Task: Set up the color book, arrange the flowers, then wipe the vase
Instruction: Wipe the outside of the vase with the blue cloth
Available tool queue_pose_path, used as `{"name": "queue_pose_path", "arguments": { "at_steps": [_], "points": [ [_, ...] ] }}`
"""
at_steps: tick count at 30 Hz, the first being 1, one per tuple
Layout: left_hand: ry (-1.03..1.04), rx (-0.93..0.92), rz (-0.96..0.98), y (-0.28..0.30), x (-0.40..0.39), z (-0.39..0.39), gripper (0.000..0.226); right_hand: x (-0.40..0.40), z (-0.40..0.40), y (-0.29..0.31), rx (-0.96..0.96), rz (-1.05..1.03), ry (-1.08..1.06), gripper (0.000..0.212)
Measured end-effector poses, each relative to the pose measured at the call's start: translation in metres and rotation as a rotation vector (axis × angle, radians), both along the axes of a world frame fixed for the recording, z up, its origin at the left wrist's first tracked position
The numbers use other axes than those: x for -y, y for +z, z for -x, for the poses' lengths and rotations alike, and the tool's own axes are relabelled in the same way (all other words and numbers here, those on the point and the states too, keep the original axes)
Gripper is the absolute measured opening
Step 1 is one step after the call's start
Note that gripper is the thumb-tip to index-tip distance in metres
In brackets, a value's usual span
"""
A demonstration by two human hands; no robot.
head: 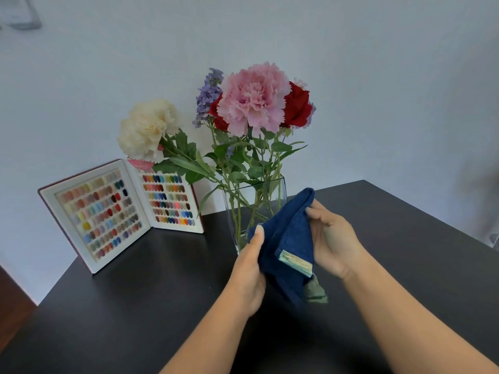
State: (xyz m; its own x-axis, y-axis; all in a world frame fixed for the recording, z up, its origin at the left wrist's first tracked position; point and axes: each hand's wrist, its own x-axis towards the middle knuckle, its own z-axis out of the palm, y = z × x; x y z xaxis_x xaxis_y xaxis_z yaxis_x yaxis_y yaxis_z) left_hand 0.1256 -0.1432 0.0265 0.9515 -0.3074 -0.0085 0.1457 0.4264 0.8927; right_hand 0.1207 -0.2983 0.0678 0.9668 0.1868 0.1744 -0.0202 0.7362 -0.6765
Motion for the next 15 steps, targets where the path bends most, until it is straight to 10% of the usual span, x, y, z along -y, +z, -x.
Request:
{"name": "queue_pose_path", "arguments": {
  "at_steps": [15],
  "points": [
    [0.236, 0.396, -0.419, 0.03, -0.012, 0.0, 0.009, 0.019, 0.016, -0.023, -0.299, 0.349, -0.14, 0.038]
  ]
}}
